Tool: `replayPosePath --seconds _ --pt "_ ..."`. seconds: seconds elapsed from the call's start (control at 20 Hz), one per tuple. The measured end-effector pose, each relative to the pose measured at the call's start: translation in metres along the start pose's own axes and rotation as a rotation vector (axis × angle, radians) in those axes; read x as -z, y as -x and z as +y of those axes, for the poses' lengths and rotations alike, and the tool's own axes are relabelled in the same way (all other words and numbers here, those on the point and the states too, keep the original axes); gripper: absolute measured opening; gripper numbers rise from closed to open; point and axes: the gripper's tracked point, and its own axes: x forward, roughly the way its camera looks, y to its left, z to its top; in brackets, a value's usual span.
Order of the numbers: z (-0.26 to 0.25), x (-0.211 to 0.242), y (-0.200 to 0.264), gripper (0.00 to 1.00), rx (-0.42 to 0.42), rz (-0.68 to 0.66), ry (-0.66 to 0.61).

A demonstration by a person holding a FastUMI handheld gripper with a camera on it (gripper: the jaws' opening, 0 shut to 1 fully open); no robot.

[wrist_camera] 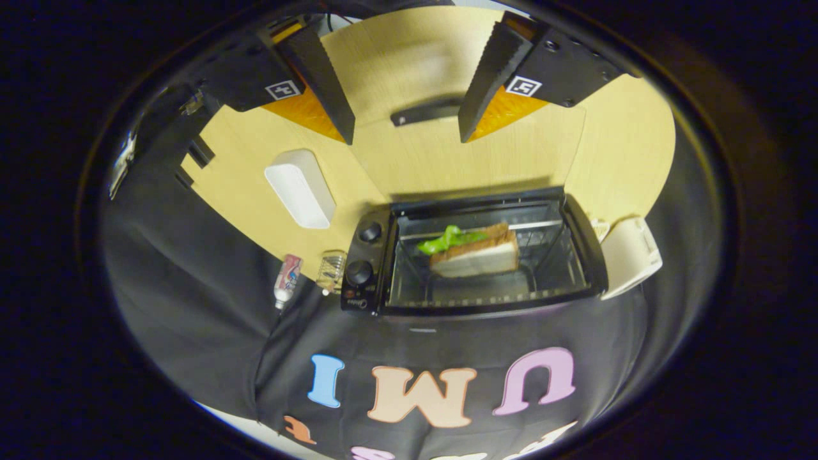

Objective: Open the toaster oven, put the food inside, and close the toaster oven door.

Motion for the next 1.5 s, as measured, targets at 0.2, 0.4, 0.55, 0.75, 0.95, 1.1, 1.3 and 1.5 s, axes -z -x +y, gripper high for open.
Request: replayPosePath --seconds 0.2,0.4,0.55,0.75,0.95,1.1,1.3,1.5 --pt "0.019 0.033 0.007 1.0 -0.043 0.073 0.039" --pt "0.038 0.049 -0.008 1.0 -0.114 0.119 0.02" --pt "0.043 0.063 -0.015 1.0 -0.127 0.158 0.05" --pt "0.051 0.065 -0.026 1.0 -0.151 0.158 0.099" --pt "0.057 0.061 -0.03 1.0 -0.168 0.149 0.124" --pt "0.055 0.053 -0.024 1.0 -0.17 0.114 0.118" --pt "0.055 0.039 -0.017 1.0 -0.181 0.077 0.096" --pt "0.055 0.024 -0.015 1.0 -0.171 0.046 0.099"
